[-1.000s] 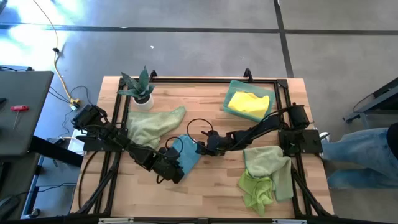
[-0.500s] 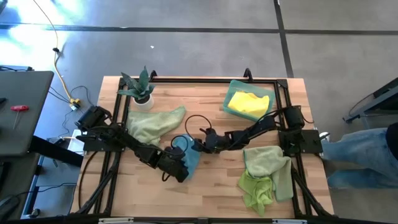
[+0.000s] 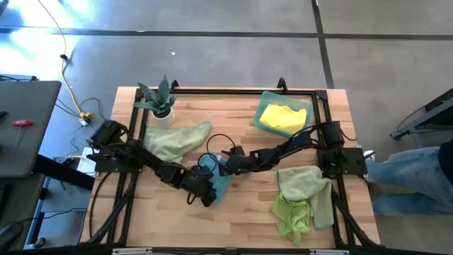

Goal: Fold microfiber towels
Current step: Stack the folded blue microfiber cloth on top of the folded yellow microfiber cloth

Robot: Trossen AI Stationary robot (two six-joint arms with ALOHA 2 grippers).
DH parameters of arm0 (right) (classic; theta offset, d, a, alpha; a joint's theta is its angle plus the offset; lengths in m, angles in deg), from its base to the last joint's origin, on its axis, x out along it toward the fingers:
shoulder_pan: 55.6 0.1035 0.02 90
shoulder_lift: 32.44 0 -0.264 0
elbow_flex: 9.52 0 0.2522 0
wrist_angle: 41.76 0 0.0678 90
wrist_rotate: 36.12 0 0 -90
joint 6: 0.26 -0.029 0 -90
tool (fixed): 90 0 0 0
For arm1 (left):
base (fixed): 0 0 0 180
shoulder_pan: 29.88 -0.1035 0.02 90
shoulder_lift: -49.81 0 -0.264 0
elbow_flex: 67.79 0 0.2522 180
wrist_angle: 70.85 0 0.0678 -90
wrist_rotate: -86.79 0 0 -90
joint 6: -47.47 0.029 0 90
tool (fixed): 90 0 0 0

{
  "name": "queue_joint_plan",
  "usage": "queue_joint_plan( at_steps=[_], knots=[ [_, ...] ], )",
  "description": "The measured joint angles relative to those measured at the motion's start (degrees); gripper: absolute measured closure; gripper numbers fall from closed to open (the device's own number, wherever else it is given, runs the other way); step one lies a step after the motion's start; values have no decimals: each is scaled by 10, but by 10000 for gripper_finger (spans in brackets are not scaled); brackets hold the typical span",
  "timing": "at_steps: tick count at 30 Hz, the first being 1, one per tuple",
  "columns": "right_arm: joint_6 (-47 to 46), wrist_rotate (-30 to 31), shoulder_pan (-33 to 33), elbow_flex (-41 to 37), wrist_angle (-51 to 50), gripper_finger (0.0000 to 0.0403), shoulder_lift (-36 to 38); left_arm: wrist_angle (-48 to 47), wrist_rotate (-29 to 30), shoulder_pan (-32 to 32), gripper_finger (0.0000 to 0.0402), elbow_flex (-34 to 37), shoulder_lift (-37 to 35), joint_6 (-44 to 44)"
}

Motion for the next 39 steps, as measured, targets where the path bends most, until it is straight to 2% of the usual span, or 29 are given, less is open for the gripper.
queue_joint_plan(
  at_steps=[5, 13, 18, 24, 33, 39],
  knots=[
    [32, -3, -8, 11, -27, 399, 6, 9, -19, 0, 250, 1, -33, 24],
    [111, 38, -37, 45, -161, 401, 64, 0, -8, 0, 250, 0, -156, 109],
    [139, 94, -58, 73, -228, 402, 100, -26, 49, -1, 250, 0, -238, 153],
    [142, 204, -82, 106, -295, 402, 131, -31, 93, -14, 250, 0, -325, 225],
    [165, 312, -118, 146, -404, 403, 168, -25, 128, -84, 250, -1, -422, 330],
    [228, 335, -170, 150, -441, 403, 229, -36, 132, -155, 250, -9, -465, 381]
  ],
)
